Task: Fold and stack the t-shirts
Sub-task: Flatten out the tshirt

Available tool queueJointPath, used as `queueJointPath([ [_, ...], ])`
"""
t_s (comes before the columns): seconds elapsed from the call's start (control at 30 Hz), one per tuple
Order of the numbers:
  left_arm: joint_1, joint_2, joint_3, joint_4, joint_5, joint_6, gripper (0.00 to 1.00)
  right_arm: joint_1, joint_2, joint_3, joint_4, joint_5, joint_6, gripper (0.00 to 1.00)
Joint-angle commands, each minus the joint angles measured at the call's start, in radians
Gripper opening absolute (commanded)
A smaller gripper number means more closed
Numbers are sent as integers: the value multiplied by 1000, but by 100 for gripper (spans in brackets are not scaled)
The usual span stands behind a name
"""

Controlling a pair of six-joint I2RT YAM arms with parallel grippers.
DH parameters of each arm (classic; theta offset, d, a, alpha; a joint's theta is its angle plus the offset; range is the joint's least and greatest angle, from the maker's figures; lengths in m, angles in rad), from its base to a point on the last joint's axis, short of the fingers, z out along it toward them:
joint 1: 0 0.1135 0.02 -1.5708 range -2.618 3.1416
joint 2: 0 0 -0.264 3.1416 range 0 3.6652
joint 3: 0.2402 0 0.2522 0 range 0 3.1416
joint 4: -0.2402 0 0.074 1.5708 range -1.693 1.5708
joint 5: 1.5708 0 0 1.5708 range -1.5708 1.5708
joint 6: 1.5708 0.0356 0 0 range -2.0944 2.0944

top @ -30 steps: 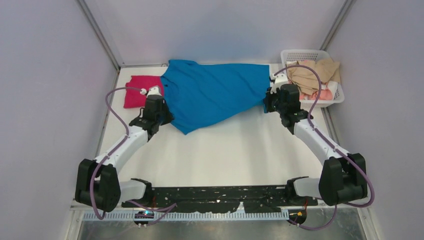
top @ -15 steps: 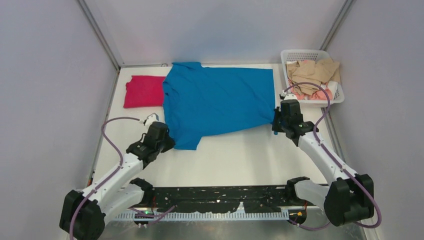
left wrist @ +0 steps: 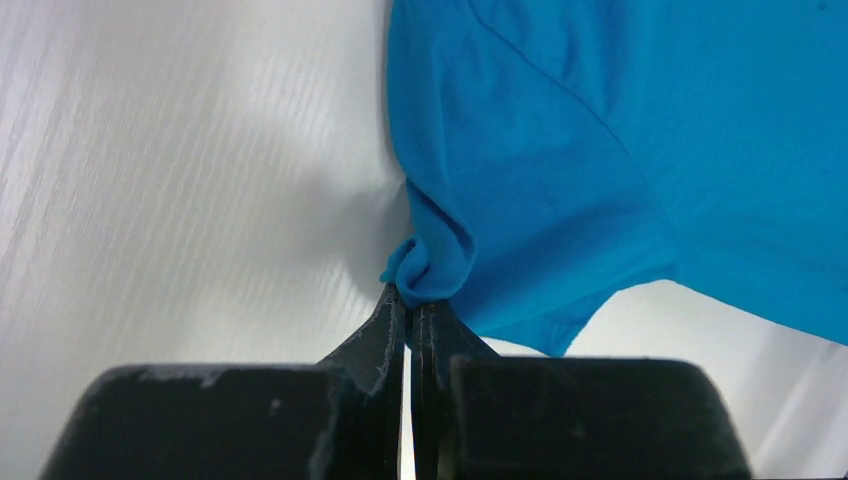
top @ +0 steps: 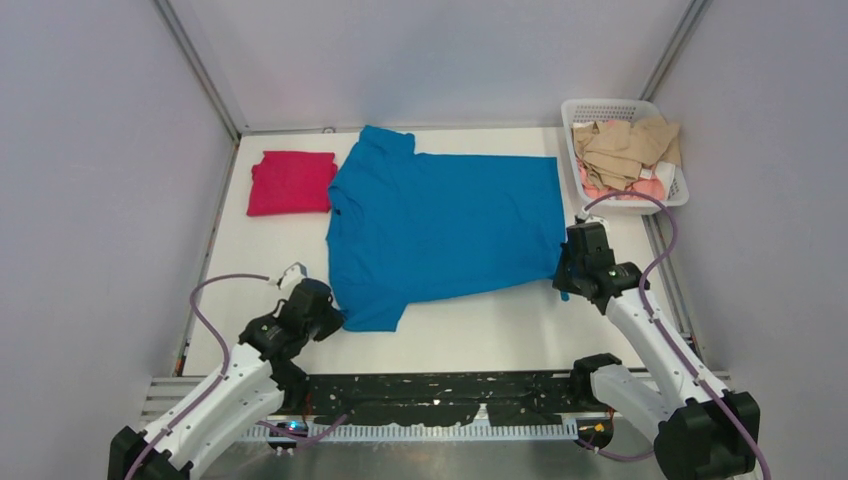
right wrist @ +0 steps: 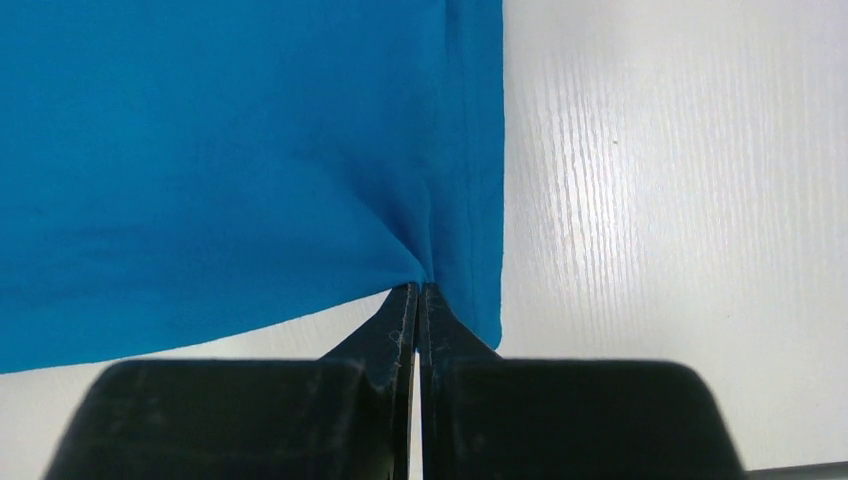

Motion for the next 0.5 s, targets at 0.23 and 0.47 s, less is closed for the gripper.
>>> queueJointPath([
  [0.23,-25,-10,-14,-192,-18,-126,25,7,-18,-53,-79,35,98,27],
  [0.47,-93,-96,159,-506,-120,-156,88,30,-135,7,-171,170,167,80],
])
